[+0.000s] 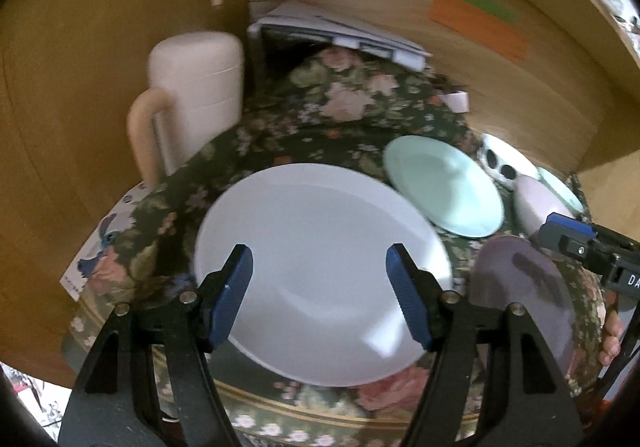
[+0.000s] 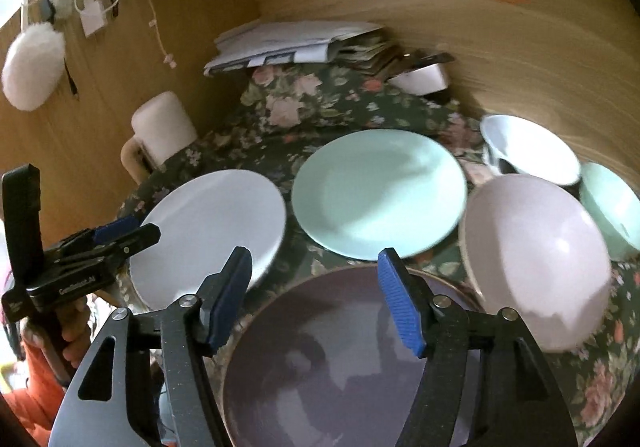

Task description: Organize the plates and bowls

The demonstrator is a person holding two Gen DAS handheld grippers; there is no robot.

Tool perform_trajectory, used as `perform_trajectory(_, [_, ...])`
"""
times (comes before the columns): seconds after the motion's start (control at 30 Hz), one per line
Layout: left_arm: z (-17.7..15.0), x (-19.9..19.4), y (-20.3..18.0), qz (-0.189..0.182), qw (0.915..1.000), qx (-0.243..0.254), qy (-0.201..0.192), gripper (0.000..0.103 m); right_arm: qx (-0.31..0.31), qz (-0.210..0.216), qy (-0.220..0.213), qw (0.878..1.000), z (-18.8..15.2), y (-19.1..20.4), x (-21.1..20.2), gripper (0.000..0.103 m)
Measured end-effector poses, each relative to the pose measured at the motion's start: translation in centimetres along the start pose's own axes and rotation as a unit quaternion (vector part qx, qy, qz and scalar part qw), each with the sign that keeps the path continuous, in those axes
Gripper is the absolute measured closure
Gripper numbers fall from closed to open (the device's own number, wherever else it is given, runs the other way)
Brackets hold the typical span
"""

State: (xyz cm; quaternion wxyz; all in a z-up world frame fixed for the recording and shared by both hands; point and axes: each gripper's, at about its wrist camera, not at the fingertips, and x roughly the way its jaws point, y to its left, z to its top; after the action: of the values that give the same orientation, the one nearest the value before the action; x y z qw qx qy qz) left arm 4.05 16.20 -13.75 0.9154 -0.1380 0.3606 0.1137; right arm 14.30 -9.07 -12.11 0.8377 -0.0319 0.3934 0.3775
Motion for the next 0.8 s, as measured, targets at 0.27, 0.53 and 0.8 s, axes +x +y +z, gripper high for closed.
perform_trajectory(0.27, [-0.2, 1.0, 3.1, 0.018, 0.9995, -0.021, 0.015, 0.034, -0.019, 0.018, 0.039, 0.999, 1.2, 1.7, 3.9, 0.041])
perform_trajectory(0.53, [-0.6, 2.1, 4.7, 0.023, 0.9991, -0.020, 0.030, 0.034, -0.024, 0.031, 0.081, 0.996, 1.5, 2.6, 7.4, 0.041])
perform_trajectory(0.8, [-0.7, 2.7, 5.2, 0.013, 0.9993, -0.014, 0.033, 0.045, -0.015, 0.049, 0.115, 0.992, 1.5, 3.0, 10.0, 0.058])
